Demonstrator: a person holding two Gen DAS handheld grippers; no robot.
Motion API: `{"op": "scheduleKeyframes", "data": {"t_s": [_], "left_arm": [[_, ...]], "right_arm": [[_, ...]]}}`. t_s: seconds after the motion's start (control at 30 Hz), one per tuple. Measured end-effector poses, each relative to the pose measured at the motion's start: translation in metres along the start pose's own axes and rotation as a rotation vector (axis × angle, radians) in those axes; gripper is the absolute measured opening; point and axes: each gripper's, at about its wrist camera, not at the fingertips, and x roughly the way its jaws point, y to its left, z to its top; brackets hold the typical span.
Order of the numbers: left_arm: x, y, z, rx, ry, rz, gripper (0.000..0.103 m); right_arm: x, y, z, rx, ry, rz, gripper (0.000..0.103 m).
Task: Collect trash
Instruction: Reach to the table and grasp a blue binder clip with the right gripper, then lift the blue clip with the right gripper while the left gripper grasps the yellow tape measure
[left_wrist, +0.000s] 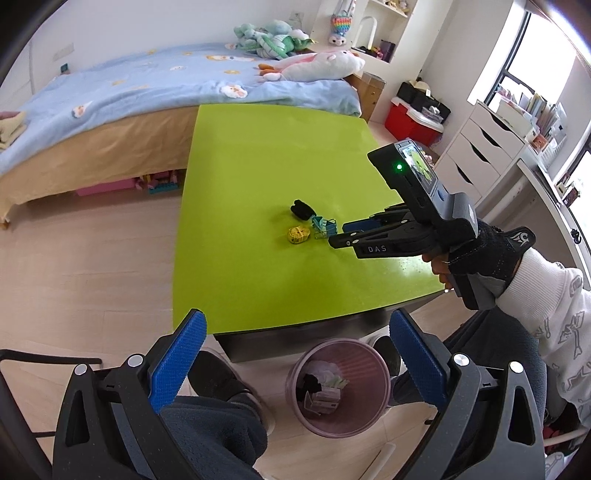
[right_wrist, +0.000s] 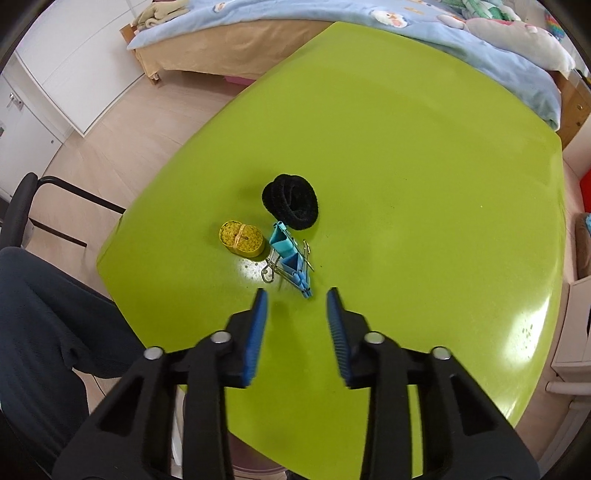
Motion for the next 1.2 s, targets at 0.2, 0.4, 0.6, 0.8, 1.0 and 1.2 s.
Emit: {"op": "scheduleKeyframes", "data": {"t_s": [0.2,0.4,0.6,0.8,1.0,1.2], "left_arm": [[0.006,0.003,0.003,-0.007,0.012,-0.003,0.095],[0.014,-0.001,0.01,0.003,0.014,-0.017,0.095],[0.026,-0.007,0.025,0.036,0.014,-0.029,0.095],[0.047,-0.014,0.047,0.081,0.037,-0.035,0.095],[0.08,-0.016,0.071,0.112,0.09,-0.019,0.095],[0.122,-0.018,0.089,0.146,0.181,0.022,0.095]], "right_arm": [[0.001,-0.003,0.0,0.001,-0.009,0.004,0.007],[-0.017,-0.005,-0.005,0.024,-0.054,-0.004,0.005],[-0.044,-0.013,-0.019,0.09,-0.114,0.004,0.005],[-0.064,-0.022,-0.035,0.163,-0.152,0.009,0.005],[-0.07,-0.024,-0.048,0.204,-0.151,0.01,0.005],[-0.076,-0.031,-0.062,0.247,-0.148,0.005,0.005]]}}
